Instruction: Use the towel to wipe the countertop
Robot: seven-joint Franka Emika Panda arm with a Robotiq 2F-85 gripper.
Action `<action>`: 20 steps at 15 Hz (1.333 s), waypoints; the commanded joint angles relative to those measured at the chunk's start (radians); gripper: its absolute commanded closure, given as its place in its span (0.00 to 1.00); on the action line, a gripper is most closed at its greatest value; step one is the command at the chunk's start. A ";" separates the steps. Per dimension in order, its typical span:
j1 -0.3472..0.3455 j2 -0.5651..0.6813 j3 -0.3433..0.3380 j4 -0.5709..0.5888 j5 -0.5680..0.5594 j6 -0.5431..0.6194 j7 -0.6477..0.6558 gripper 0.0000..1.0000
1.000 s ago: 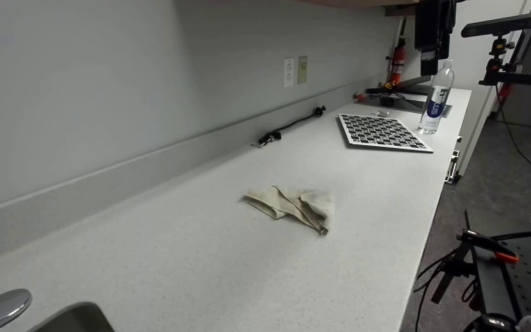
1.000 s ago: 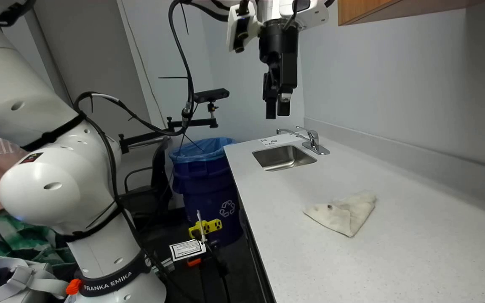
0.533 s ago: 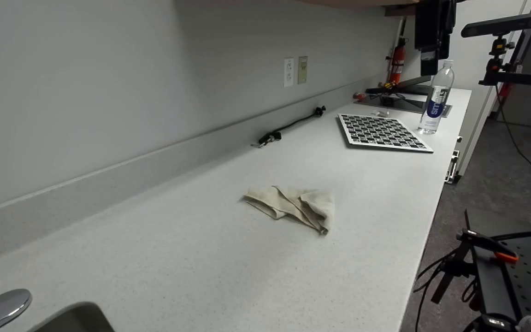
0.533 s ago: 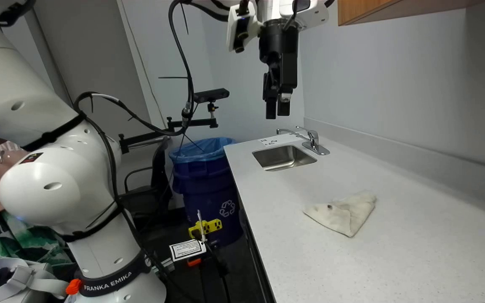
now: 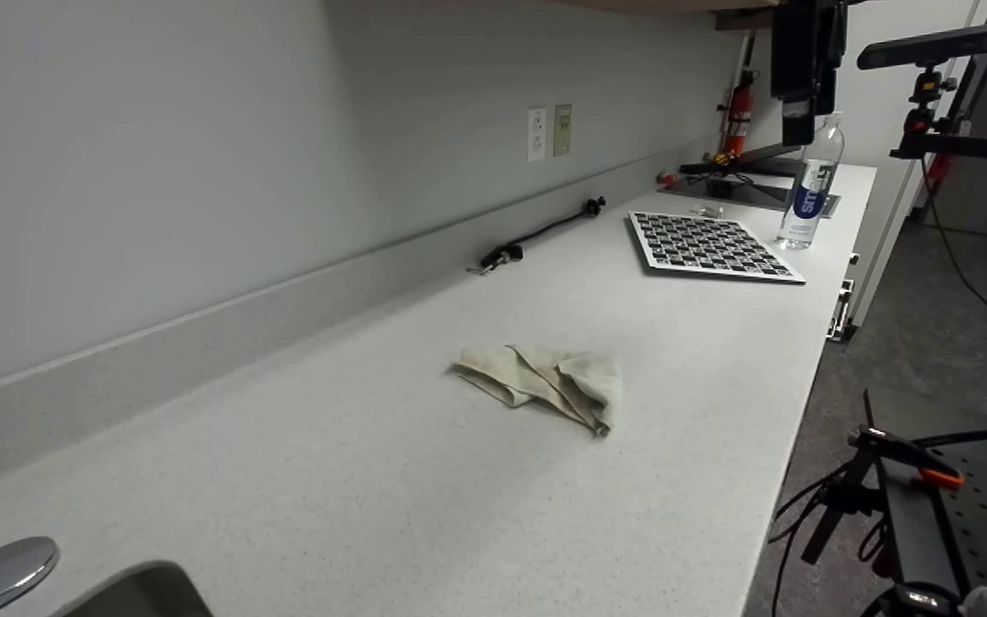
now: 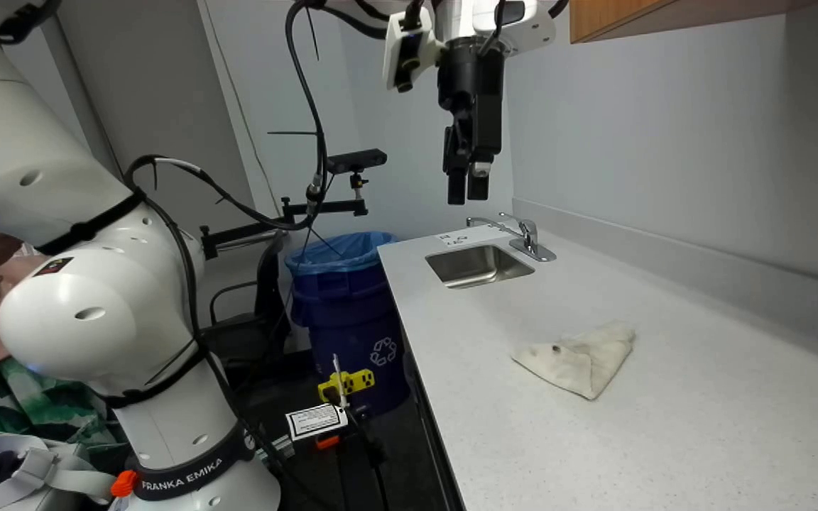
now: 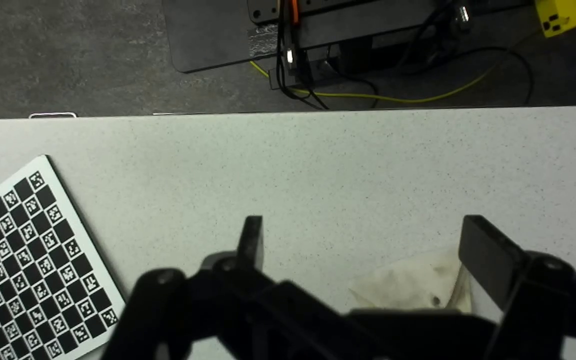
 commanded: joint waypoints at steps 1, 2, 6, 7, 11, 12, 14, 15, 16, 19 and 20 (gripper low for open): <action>0.018 0.006 -0.019 -0.036 0.008 0.038 -0.017 0.00; 0.020 0.010 -0.018 -0.051 0.011 0.056 -0.017 0.00; 0.030 0.046 -0.011 -0.089 0.025 0.154 -0.005 0.00; 0.033 0.059 -0.009 -0.093 0.028 0.180 -0.004 0.00; 0.044 0.126 0.003 -0.095 0.028 0.335 0.037 0.00; 0.044 0.144 0.006 -0.095 0.020 0.399 0.054 0.00; 0.042 0.190 0.005 -0.088 0.018 0.519 0.072 0.00; 0.041 0.220 0.002 -0.082 0.025 0.578 0.078 0.00; 0.041 0.245 -0.002 -0.076 0.033 0.628 0.084 0.00; 0.046 0.328 -0.008 -0.055 0.059 0.740 0.086 0.00; 0.048 0.359 -0.008 -0.044 0.066 0.765 0.087 0.00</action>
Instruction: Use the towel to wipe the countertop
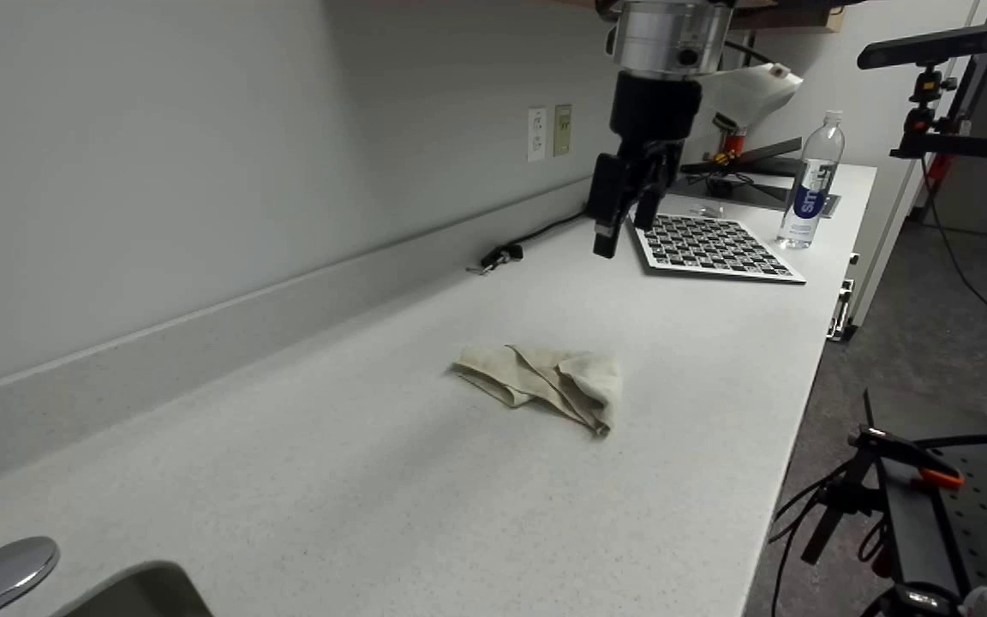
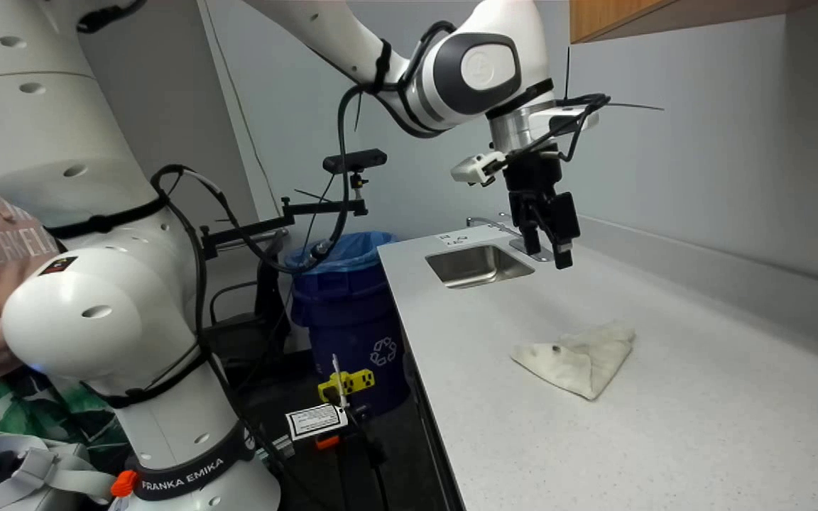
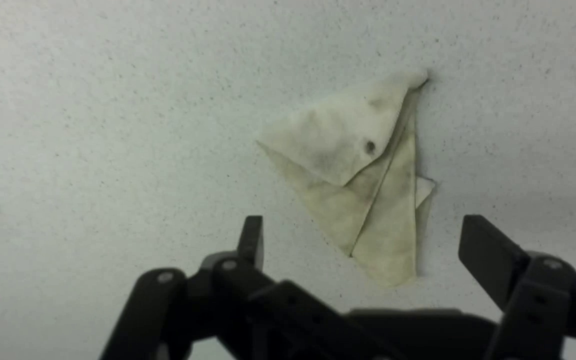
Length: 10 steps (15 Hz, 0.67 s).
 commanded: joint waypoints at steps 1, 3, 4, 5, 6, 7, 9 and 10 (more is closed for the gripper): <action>0.017 0.114 -0.012 0.057 0.036 0.087 0.013 0.00; 0.022 0.166 -0.013 0.079 0.048 0.105 0.010 0.00; 0.024 0.192 -0.015 0.090 0.058 0.108 0.004 0.00; 0.026 0.215 -0.016 0.100 0.068 0.107 -0.003 0.00; 0.028 0.236 -0.017 0.112 0.075 0.101 -0.005 0.00; 0.031 0.254 -0.018 0.121 0.079 0.097 -0.001 0.00; 0.034 0.277 -0.021 0.125 0.089 0.095 -0.003 0.00; 0.034 0.283 -0.021 0.119 0.100 0.096 -0.009 0.00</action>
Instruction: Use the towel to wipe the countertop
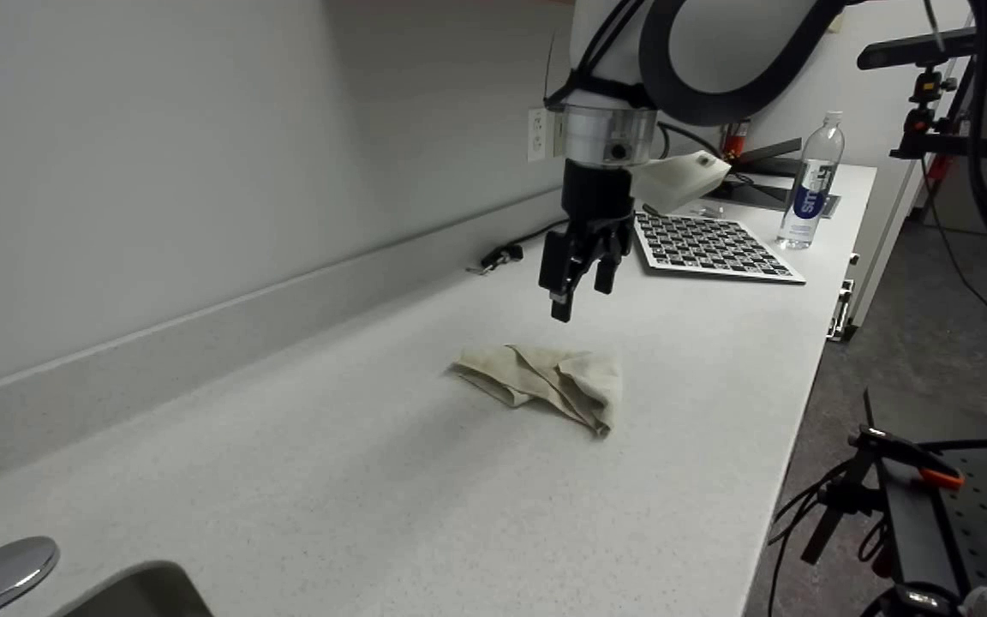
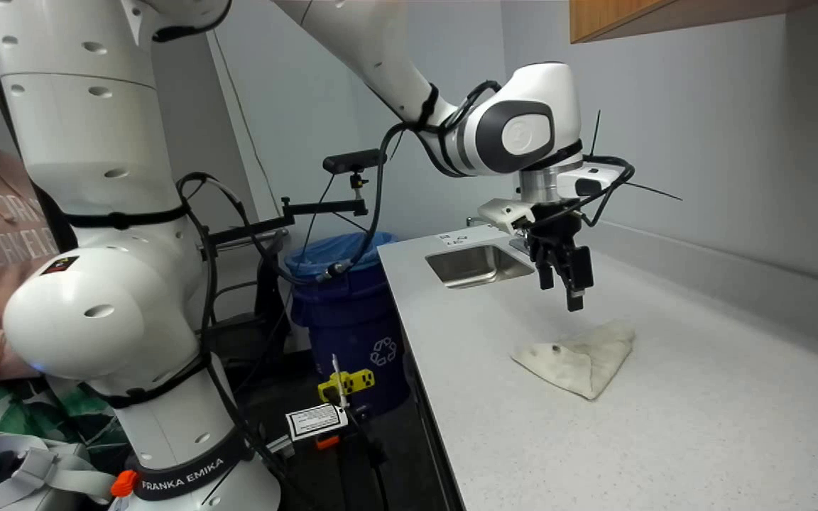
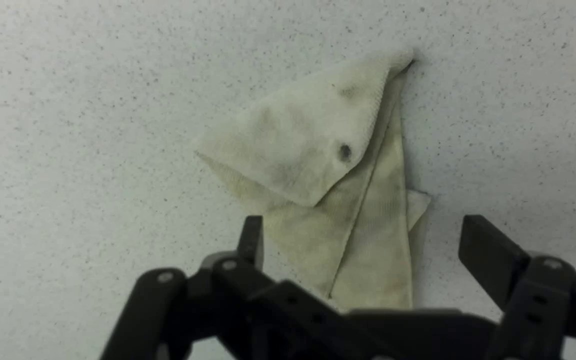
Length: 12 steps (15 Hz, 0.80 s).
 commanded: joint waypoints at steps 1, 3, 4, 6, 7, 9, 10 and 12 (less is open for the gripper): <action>0.020 0.042 -0.021 0.017 0.045 0.001 -0.012 0.00; 0.017 0.053 -0.023 0.005 0.062 0.003 -0.021 0.00; 0.016 0.060 -0.024 0.004 0.070 0.002 -0.021 0.00; 0.011 0.082 -0.023 0.013 0.103 0.001 -0.035 0.00; 0.009 0.092 -0.023 0.019 0.121 -0.001 -0.040 0.00; 0.010 0.107 -0.024 0.022 0.142 -0.003 -0.042 0.00; 0.010 0.115 -0.023 0.022 0.152 -0.004 -0.046 0.00; 0.009 0.135 -0.022 0.024 0.167 -0.006 -0.051 0.00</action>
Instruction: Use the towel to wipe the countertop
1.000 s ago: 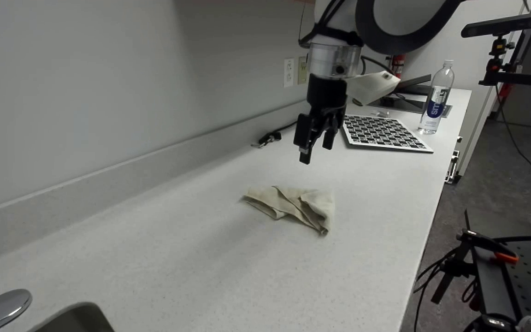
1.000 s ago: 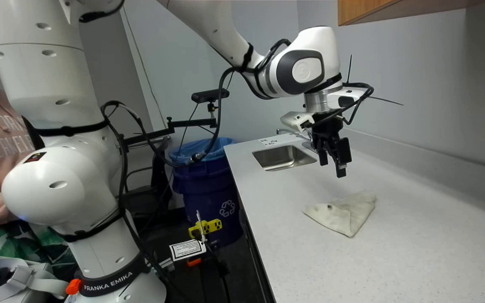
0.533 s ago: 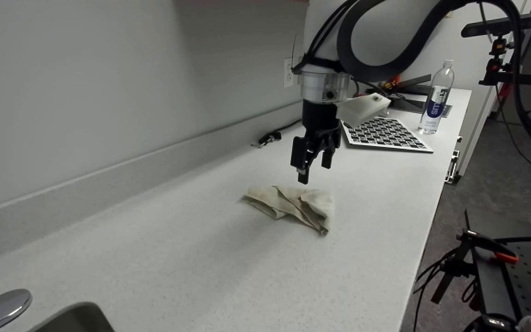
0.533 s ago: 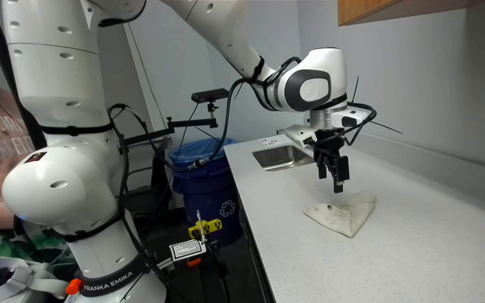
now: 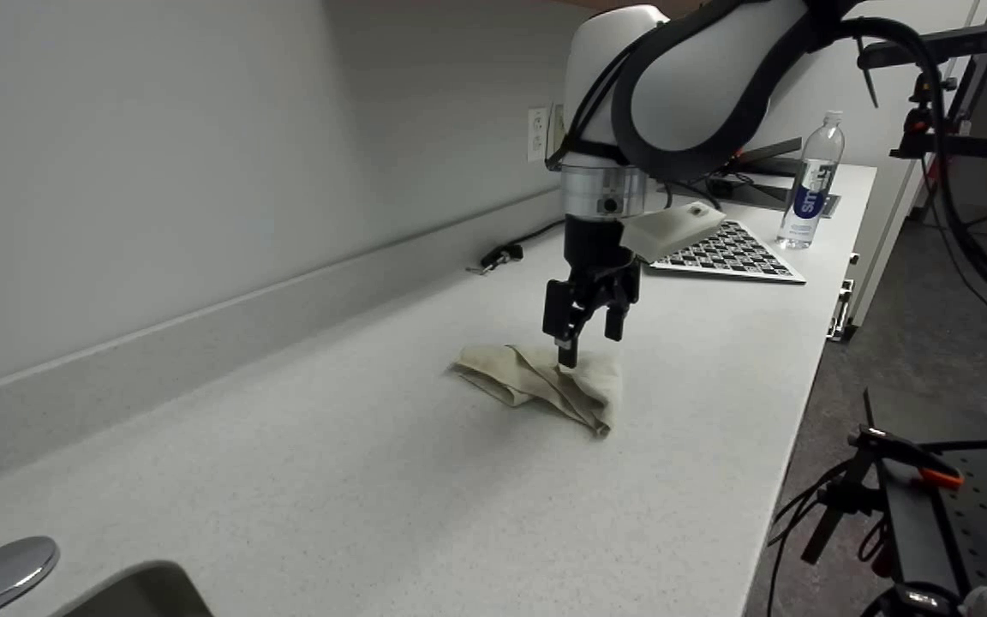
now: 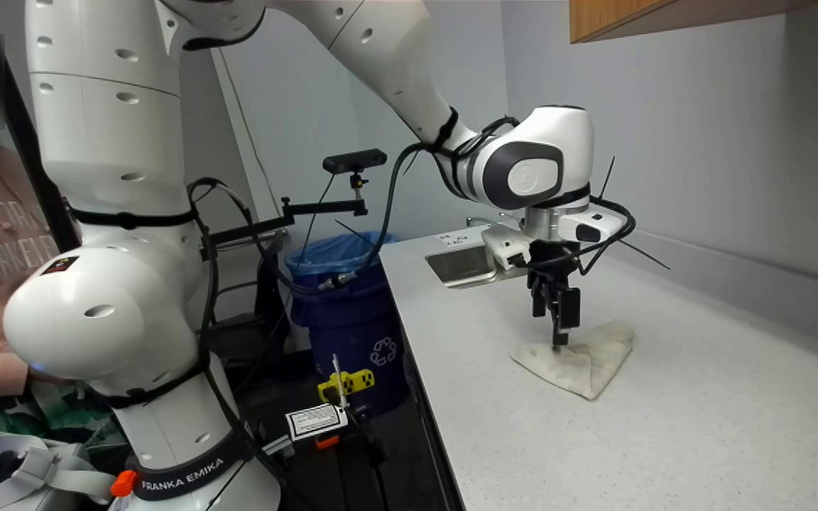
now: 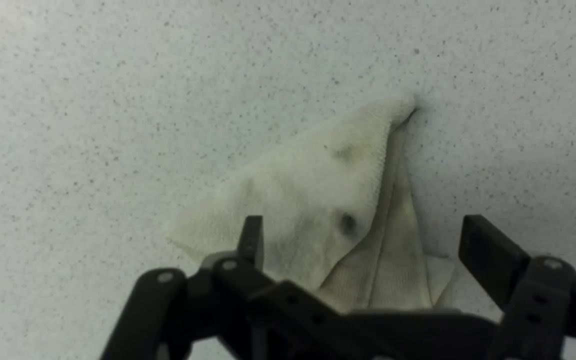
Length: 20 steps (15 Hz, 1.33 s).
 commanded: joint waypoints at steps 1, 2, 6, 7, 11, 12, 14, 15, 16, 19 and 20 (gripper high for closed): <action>0.006 0.042 -0.010 0.022 0.061 -0.005 -0.043 0.00; 0.004 0.052 -0.009 0.025 0.071 -0.004 -0.047 0.00; 0.003 0.100 -0.017 0.052 0.091 0.004 -0.040 0.00; 0.000 0.112 -0.018 0.063 0.099 0.001 -0.041 0.00; 0.000 0.144 -0.023 0.090 0.114 -0.004 -0.040 0.00; 0.003 0.148 -0.022 0.091 0.114 -0.004 -0.040 0.00; 0.008 0.151 -0.019 0.089 0.112 -0.004 -0.039 0.00; 0.011 0.150 -0.017 0.085 0.109 -0.007 -0.038 0.00; 0.014 0.148 -0.016 0.080 0.106 -0.009 -0.036 0.00; 0.018 0.150 -0.011 0.075 0.111 -0.013 -0.040 0.00; 0.017 0.151 -0.009 0.076 0.114 -0.016 -0.042 0.12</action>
